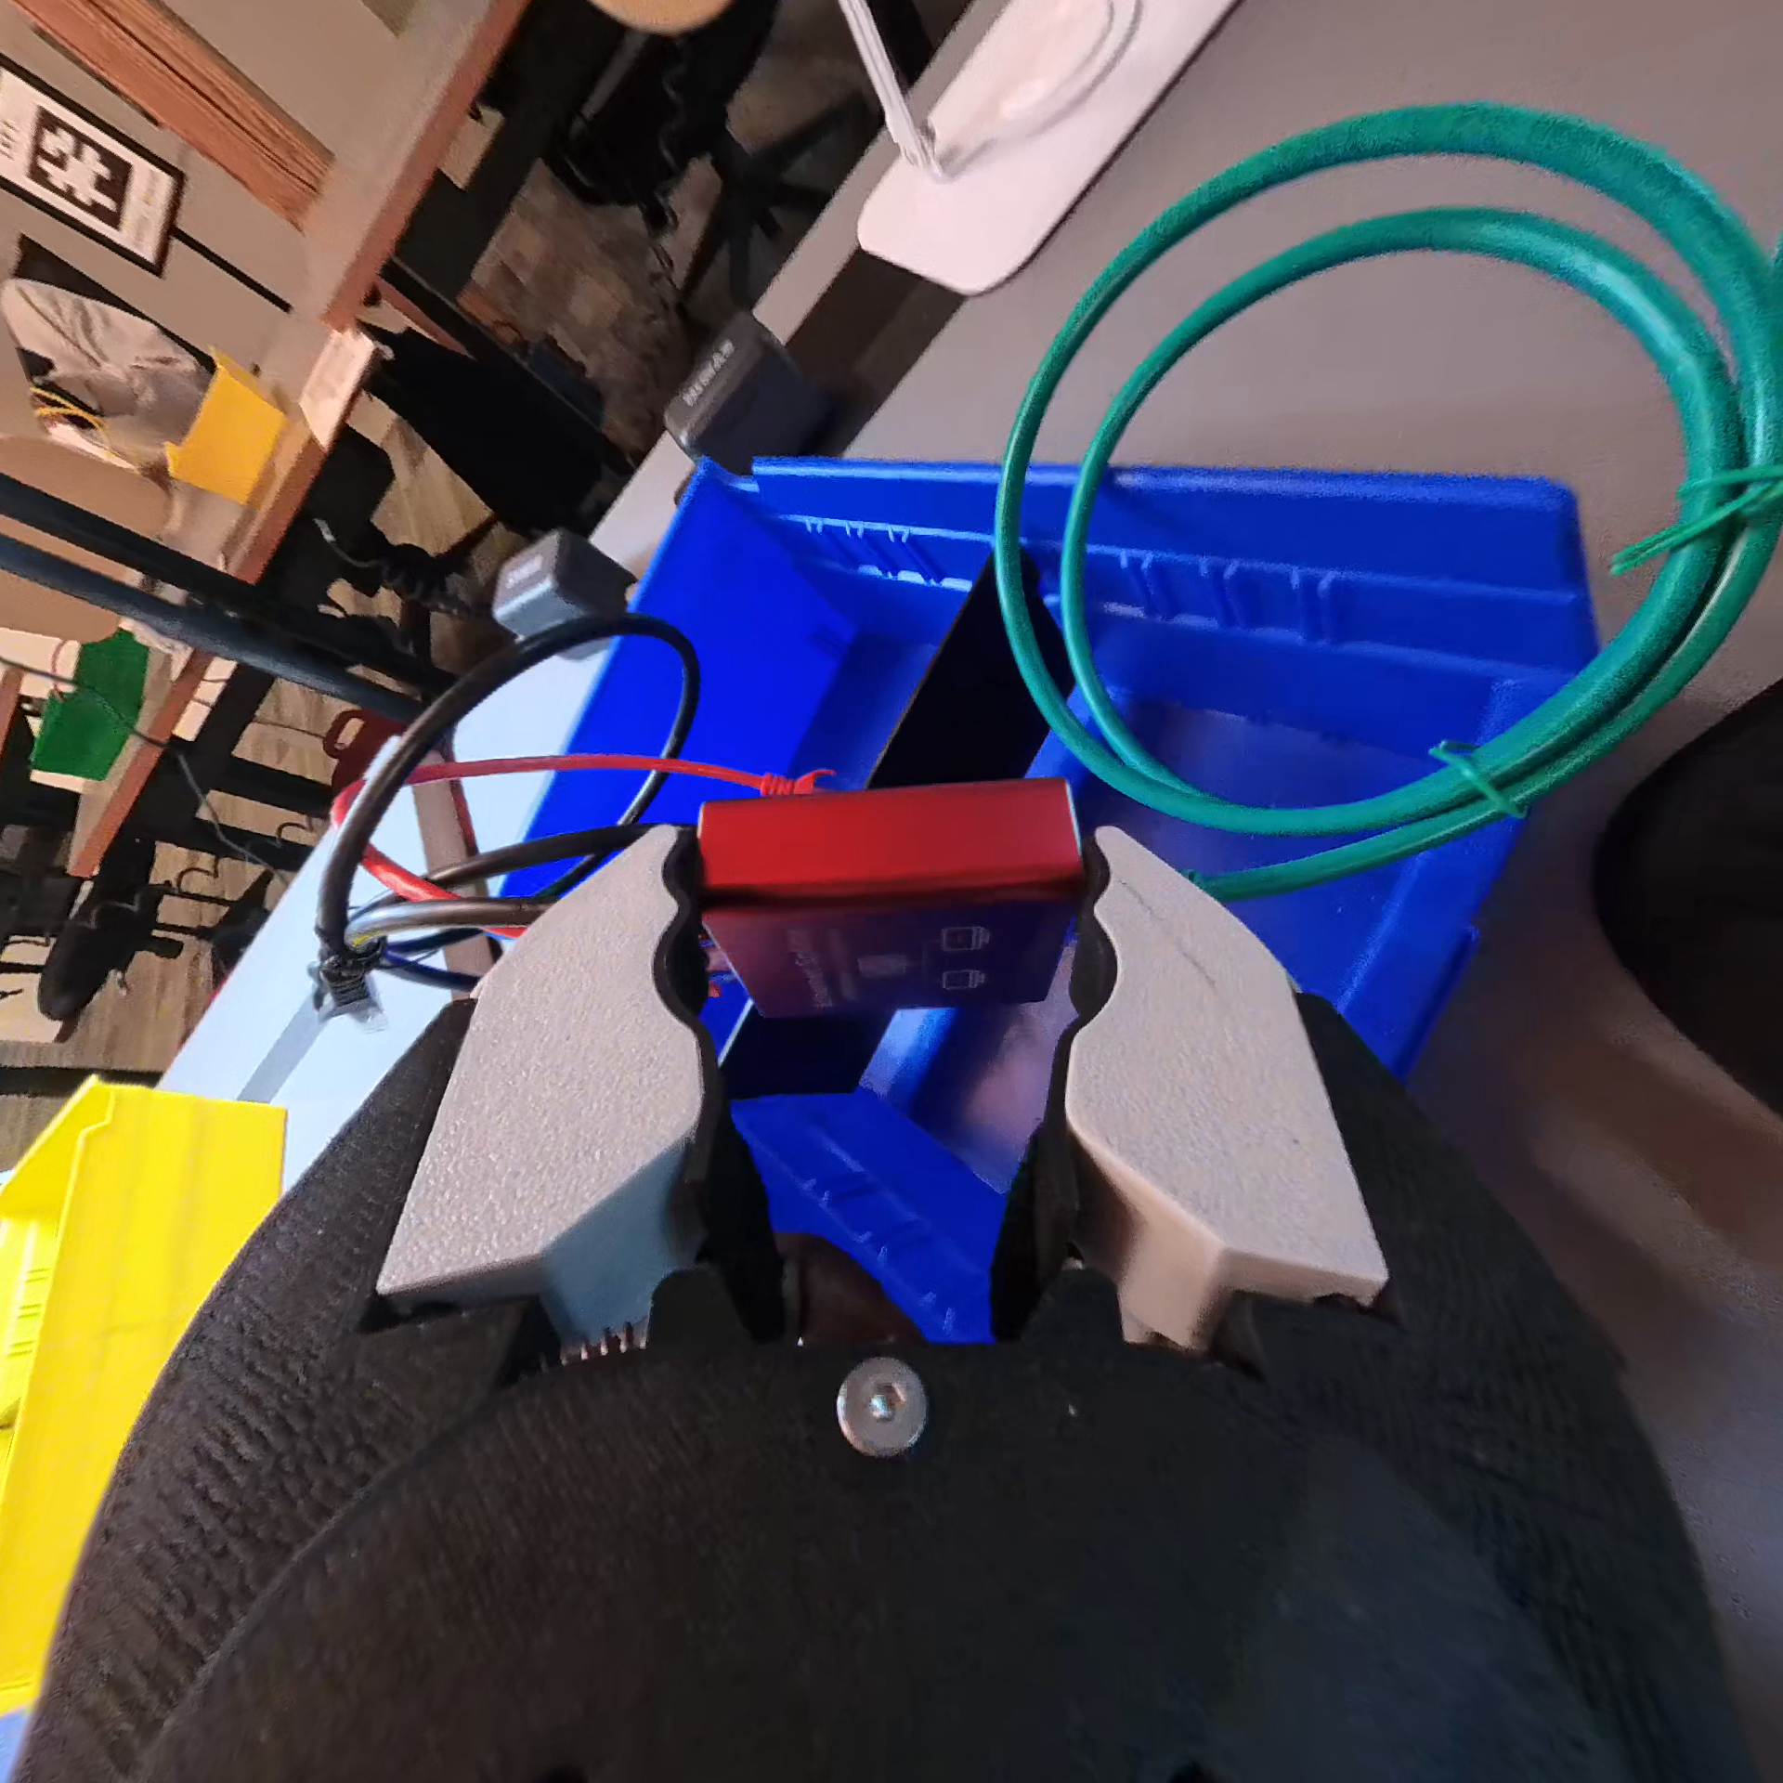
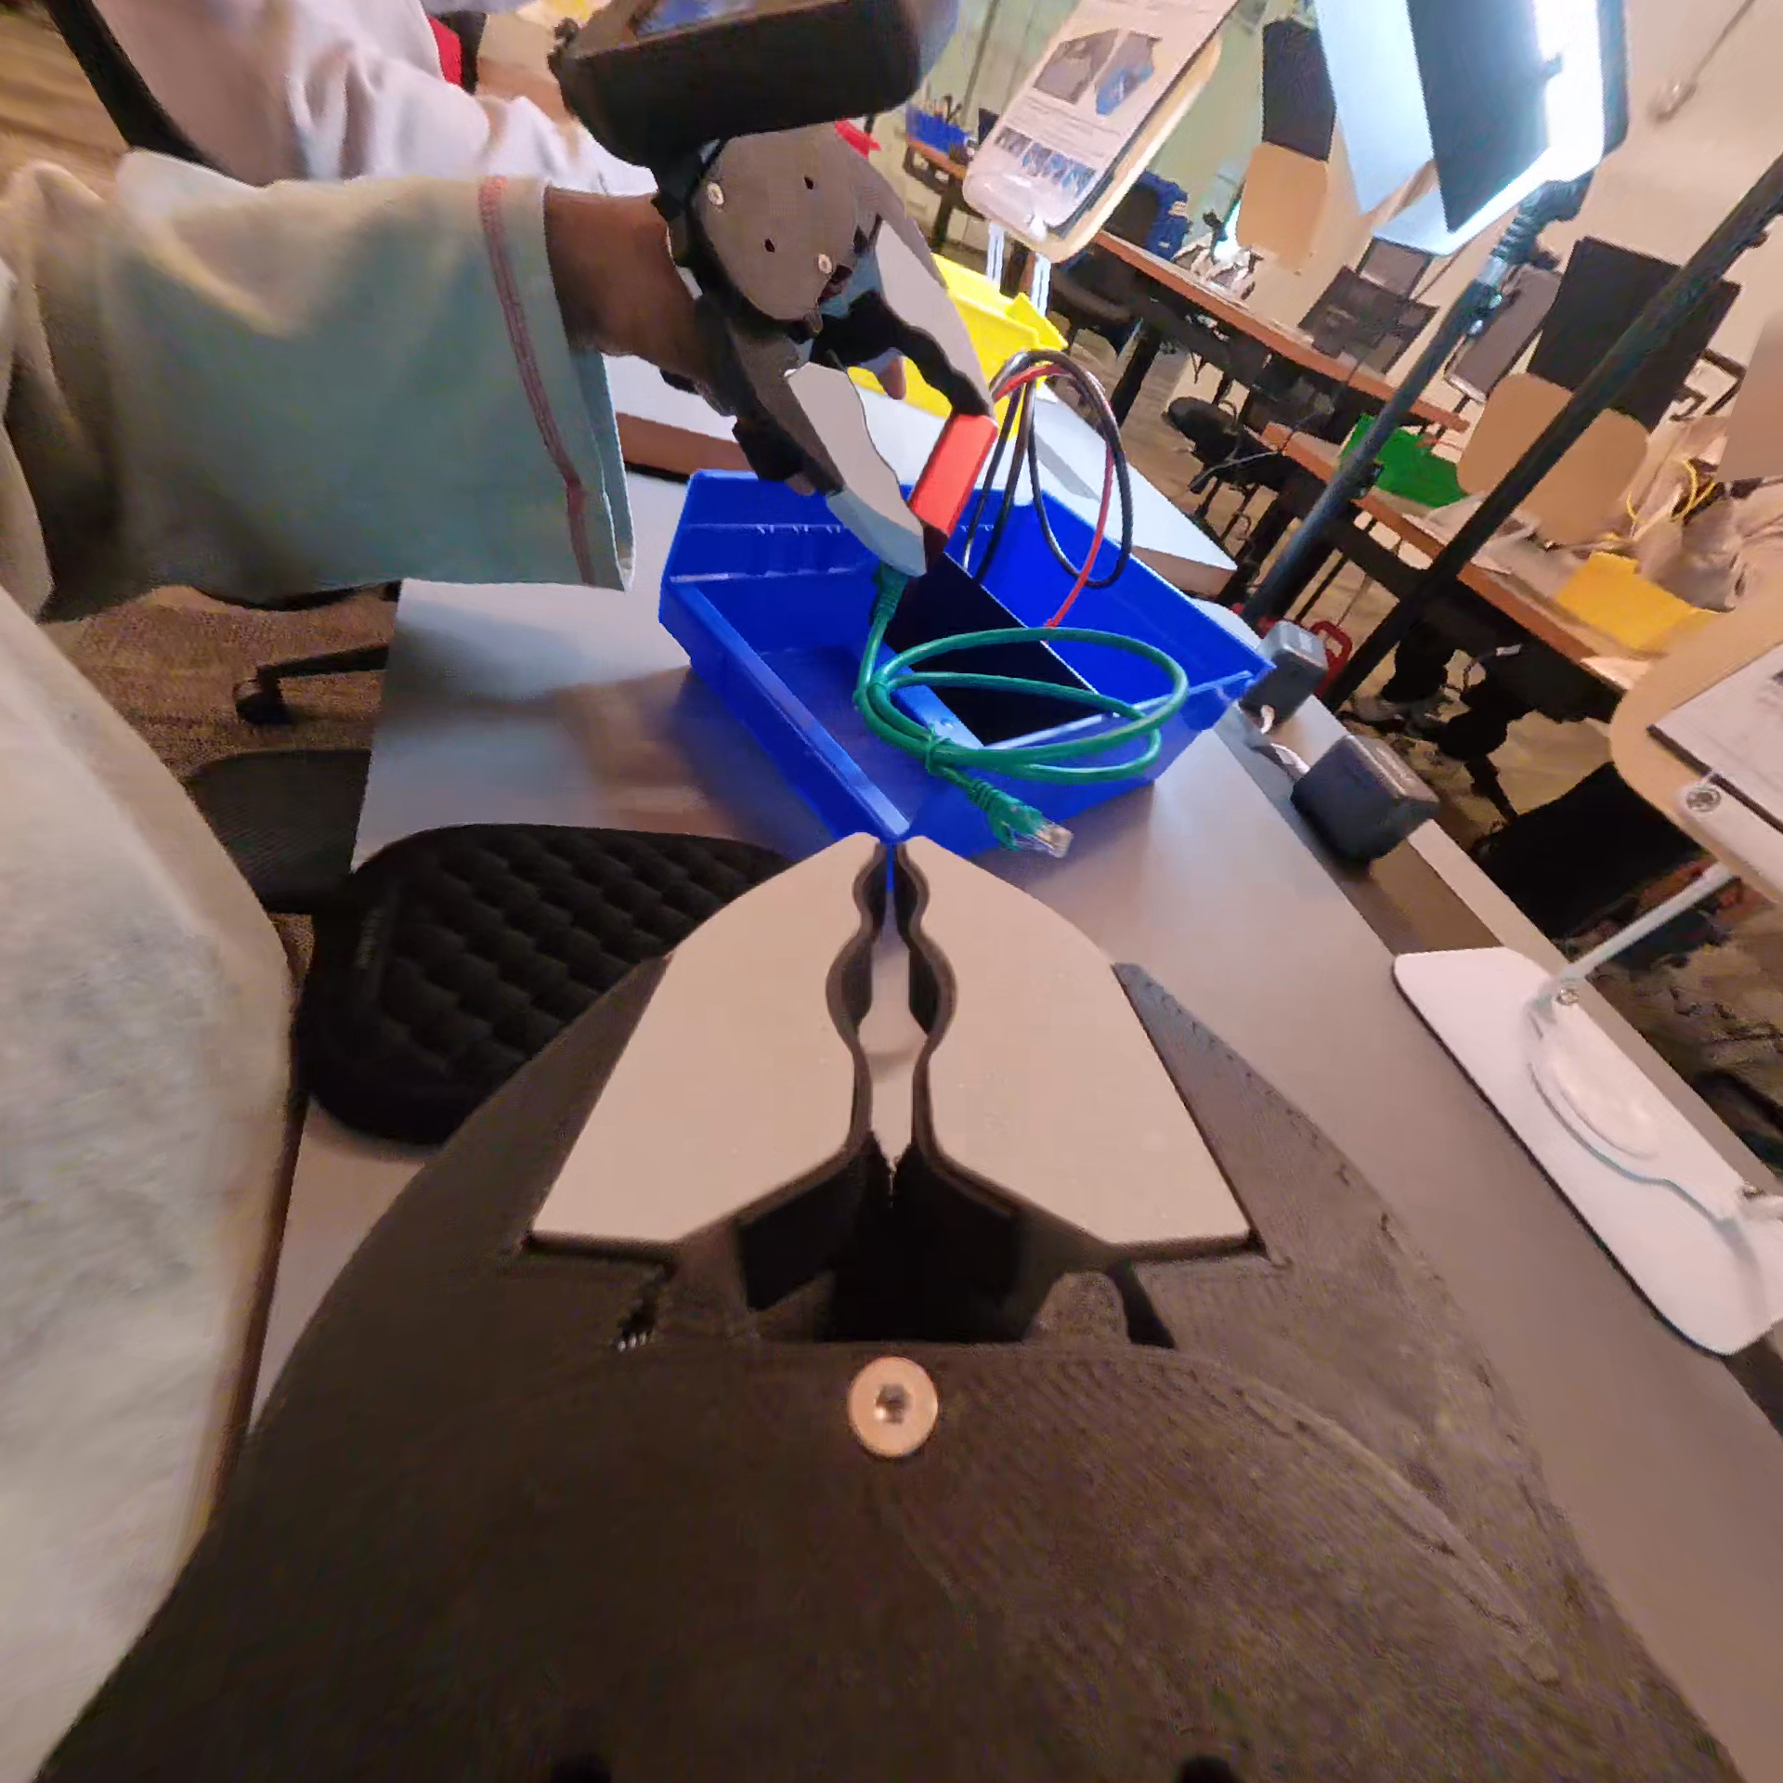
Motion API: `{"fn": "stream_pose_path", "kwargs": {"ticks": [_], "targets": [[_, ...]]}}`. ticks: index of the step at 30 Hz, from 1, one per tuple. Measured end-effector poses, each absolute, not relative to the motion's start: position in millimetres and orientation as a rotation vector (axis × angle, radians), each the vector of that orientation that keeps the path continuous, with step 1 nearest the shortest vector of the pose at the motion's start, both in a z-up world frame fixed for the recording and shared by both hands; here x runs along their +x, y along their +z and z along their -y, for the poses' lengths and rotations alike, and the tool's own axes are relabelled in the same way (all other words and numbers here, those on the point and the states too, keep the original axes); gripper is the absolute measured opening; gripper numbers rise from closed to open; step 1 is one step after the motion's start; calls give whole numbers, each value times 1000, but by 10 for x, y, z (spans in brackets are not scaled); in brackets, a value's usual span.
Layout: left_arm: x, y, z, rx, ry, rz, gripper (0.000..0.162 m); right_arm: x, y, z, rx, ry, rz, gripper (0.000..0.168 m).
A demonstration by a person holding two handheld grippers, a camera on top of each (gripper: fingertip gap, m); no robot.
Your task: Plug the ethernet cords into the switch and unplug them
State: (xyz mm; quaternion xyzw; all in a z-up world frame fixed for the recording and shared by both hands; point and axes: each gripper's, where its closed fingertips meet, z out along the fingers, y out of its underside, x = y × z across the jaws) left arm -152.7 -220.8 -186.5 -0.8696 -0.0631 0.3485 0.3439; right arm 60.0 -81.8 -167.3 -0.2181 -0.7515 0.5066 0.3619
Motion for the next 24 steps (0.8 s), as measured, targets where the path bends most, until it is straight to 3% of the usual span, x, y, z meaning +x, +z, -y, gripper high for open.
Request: {"fn": "stream_pose_path", "kwargs": {"ticks": [3, 7, 10, 20, 24], "targets": [[-1442, -1687, 2173, -2177, 907, 158, 74, 615, -1653, 797, -615, 1388, 1899, 6], [-1343, -1436, 2122, -2058, 935, 159, 74, 621, -1667, 674, -691, 1397, 1865, 43], [-1256, -1280, 2059, -1984, 969, 161, 74, 627, -1647, 686, -695, 1385, 1856, 58], [-790, -1146, 1510, -1852, 970, 45, 74, 627, -1519, 943, -624, 1435, 1816, 60], [-478, -1125, 1164, -1825, 990, -74, 74, 536, -1463, 919, -719, 1435, 1761, 53]]}}
